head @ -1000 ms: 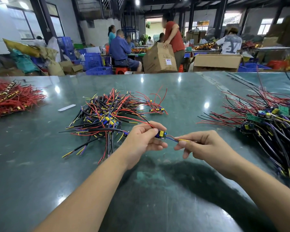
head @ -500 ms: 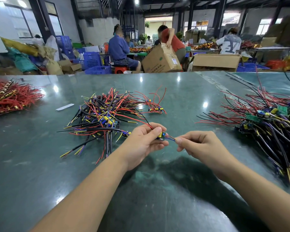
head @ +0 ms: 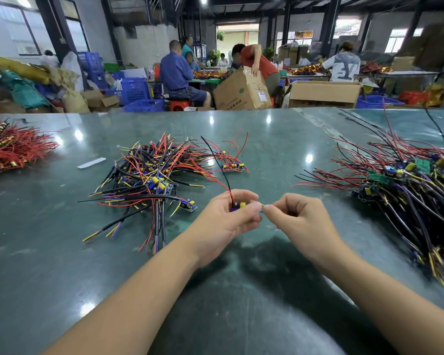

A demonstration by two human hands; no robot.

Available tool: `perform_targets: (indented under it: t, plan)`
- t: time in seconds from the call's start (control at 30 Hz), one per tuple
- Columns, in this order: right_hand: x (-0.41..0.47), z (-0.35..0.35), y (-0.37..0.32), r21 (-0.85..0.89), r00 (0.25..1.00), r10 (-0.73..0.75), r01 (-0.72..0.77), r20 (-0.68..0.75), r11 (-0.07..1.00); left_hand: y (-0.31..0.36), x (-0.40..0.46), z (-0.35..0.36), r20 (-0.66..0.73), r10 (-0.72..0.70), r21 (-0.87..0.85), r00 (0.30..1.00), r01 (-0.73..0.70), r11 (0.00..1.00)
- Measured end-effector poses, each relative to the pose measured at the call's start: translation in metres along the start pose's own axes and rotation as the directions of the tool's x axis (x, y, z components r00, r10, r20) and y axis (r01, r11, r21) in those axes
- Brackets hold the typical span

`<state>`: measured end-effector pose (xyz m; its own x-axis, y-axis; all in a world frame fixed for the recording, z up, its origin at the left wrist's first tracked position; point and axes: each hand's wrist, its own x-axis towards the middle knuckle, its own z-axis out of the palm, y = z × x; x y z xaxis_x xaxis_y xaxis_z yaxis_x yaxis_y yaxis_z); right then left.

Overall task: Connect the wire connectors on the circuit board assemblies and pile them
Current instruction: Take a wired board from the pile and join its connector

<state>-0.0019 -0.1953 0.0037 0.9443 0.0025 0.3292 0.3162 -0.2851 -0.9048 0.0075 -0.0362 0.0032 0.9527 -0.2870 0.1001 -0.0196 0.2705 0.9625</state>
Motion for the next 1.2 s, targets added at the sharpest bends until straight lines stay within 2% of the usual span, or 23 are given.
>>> perform_targets:
  t: [0.1,0.27,0.4,0.57,0.73,0.93,1.0,1.1,1.13,1.2]
  plan:
    - [-0.001,0.001,0.003,-0.044,0.997,-0.064,0.066,0.048,0.997,0.001,0.001,-0.001,-0.06,-0.013,0.008,0.998,0.013,1.0]
    - [0.0,-0.001,0.003,0.028,0.99,-0.111,0.109,0.09,0.994,0.008,-0.001,-0.007,0.021,-0.115,-0.018,0.993,0.115,0.993]
    - [0.0,-0.006,0.001,0.048,0.973,-0.128,0.121,0.19,0.992,0.012,-0.002,-0.012,0.028,-0.12,-0.031,0.992,0.12,0.992]
    - [0.002,-0.016,-0.005,0.039,0.935,-0.144,0.139,0.325,0.99,0.014,-0.005,-0.014,0.052,-0.096,0.102,0.994,0.09,0.991]
    - [0.003,-0.025,-0.011,0.063,0.897,-0.042,0.016,0.441,0.998,0.016,-0.008,-0.011,0.067,-0.044,0.165,0.997,0.032,0.986]
    - [0.006,-0.017,-0.008,0.076,0.927,0.108,-0.144,0.358,0.987,0.015,-0.01,-0.009,0.032,0.052,0.207,0.998,-0.058,0.977]
    - [0.006,-0.018,-0.006,0.075,0.933,0.067,-0.1,0.353,0.992,0.015,-0.011,-0.008,0.028,0.055,0.189,0.998,-0.06,0.98]
    - [0.003,-0.019,-0.005,0.017,0.939,-0.07,0.069,0.337,0.997,0.018,-0.011,-0.01,0.017,0.048,0.152,0.999,-0.05,0.987]
    - [0.002,-0.018,-0.004,-0.049,0.943,-0.11,0.132,0.313,0.99,0.019,-0.01,-0.011,0.002,0.049,0.148,0.999,-0.049,0.988]
    - [0.002,-0.015,-0.002,-0.298,0.952,-0.15,0.23,0.268,0.926,0.018,-0.009,-0.012,-0.037,0.06,0.156,0.998,-0.054,0.986]
